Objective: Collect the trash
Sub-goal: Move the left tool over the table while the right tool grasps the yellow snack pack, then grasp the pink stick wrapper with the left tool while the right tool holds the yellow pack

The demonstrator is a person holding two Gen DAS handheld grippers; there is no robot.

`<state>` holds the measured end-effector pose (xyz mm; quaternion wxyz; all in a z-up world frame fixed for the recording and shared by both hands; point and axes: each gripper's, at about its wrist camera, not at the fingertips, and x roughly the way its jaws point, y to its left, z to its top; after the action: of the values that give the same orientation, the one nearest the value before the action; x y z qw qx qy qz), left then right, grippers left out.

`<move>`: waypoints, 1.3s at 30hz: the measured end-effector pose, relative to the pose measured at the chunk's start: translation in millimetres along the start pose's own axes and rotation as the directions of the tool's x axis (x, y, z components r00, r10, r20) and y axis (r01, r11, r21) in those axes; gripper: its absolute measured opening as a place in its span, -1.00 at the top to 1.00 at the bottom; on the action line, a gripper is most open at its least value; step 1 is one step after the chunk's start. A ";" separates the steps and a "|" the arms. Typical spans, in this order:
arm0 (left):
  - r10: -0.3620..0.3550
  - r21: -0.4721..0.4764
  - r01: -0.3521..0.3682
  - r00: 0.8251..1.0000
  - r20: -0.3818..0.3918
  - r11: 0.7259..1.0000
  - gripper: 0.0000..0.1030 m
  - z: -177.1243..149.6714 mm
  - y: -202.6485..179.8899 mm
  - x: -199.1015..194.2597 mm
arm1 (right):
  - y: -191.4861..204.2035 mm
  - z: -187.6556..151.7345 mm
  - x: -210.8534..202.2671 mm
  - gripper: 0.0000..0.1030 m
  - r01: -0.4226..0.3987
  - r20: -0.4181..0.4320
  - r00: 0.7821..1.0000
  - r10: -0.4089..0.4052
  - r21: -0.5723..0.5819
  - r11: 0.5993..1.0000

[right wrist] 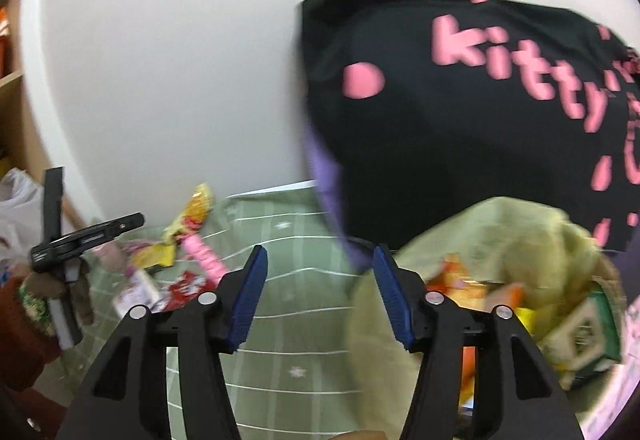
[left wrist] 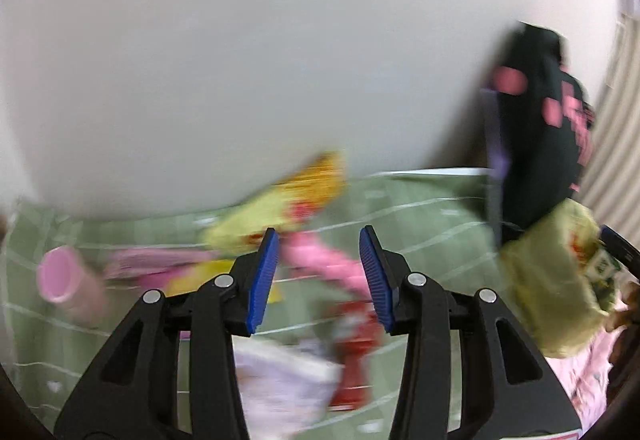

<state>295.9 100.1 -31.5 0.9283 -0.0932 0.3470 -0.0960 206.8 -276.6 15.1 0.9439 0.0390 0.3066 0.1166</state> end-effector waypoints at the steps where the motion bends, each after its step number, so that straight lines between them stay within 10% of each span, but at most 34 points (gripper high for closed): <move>1: 0.023 -0.028 -0.024 1.000 -0.007 0.999 0.21 -1.3 14.9 -0.7 | 4.8 -1.2 3.7 -0.01 -0.010 -0.006 1.000 0.010 -0.006 1.000; 11: 0.101 -0.183 -0.103 0.995 -0.021 0.978 0.21 -34.0 71.2 -8.9 | 84.3 0.5 89.8 -0.01 -0.172 -0.172 0.973 0.155 -0.088 0.981; 27: 0.153 -0.263 -0.171 0.984 -0.086 0.950 0.21 -70.5 99.8 -28.8 | 162.7 11.0 286.2 0.18 -0.248 -0.228 0.920 0.320 0.294 0.923; 39: 0.102 -0.190 -0.108 0.994 -0.040 0.976 0.13 -24.5 87.5 8.7 | 147.2 30.6 206.3 0.52 -0.266 -0.138 0.953 0.269 0.044 0.963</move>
<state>296.1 179.7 -76.1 0.9134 -0.1624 0.3729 -0.0142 357.7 -83.5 -56.3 0.8945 0.0835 0.3666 0.2420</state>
